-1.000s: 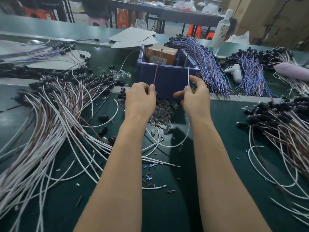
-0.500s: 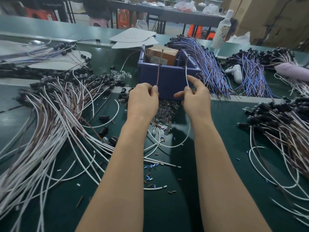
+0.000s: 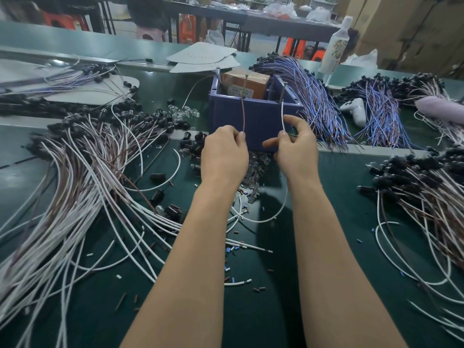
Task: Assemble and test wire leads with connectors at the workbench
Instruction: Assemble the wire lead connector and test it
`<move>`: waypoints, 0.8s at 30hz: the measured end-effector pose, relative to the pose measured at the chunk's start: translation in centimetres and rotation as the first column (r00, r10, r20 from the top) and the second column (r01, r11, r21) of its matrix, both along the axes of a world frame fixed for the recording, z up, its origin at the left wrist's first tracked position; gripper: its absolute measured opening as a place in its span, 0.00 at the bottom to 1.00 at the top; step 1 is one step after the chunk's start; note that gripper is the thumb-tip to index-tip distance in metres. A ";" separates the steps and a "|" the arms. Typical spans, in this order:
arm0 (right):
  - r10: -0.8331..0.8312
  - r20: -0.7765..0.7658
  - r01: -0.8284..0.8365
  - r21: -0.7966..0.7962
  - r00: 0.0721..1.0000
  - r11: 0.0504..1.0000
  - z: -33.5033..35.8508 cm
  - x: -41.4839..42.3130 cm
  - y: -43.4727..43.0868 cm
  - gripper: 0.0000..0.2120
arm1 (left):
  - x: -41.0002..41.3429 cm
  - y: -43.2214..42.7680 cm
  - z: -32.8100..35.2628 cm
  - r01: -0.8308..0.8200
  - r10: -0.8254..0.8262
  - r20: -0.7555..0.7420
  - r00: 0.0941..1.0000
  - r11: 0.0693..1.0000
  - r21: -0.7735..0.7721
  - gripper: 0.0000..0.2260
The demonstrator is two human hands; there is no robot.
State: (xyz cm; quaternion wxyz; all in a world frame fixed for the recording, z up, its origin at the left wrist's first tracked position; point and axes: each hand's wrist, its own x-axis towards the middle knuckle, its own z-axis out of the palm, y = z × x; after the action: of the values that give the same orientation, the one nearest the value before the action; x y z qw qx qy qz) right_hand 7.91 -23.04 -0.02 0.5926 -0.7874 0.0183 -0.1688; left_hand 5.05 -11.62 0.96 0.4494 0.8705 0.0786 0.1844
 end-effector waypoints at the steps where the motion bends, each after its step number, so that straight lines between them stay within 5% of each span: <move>1: -0.002 0.000 0.002 0.003 1.000 1.000 0.0 0.0 0.0 0.14 | 0.0 -0.1 0.0 0.005 -0.005 -0.002 1.000 1.000 0.006 0.12; 24: -0.003 -0.016 0.004 0.050 1.000 0.999 0.1 -0.1 0.0 0.14 | -0.3 -0.3 0.1 0.037 -0.036 -0.020 0.999 0.998 0.044 0.12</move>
State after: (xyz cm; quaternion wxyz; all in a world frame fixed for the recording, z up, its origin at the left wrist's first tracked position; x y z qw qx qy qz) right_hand 7.78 -23.01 0.12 0.6117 -0.7736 0.0285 -0.1630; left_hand 4.71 -11.92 1.01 0.4325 0.8833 0.0628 0.1695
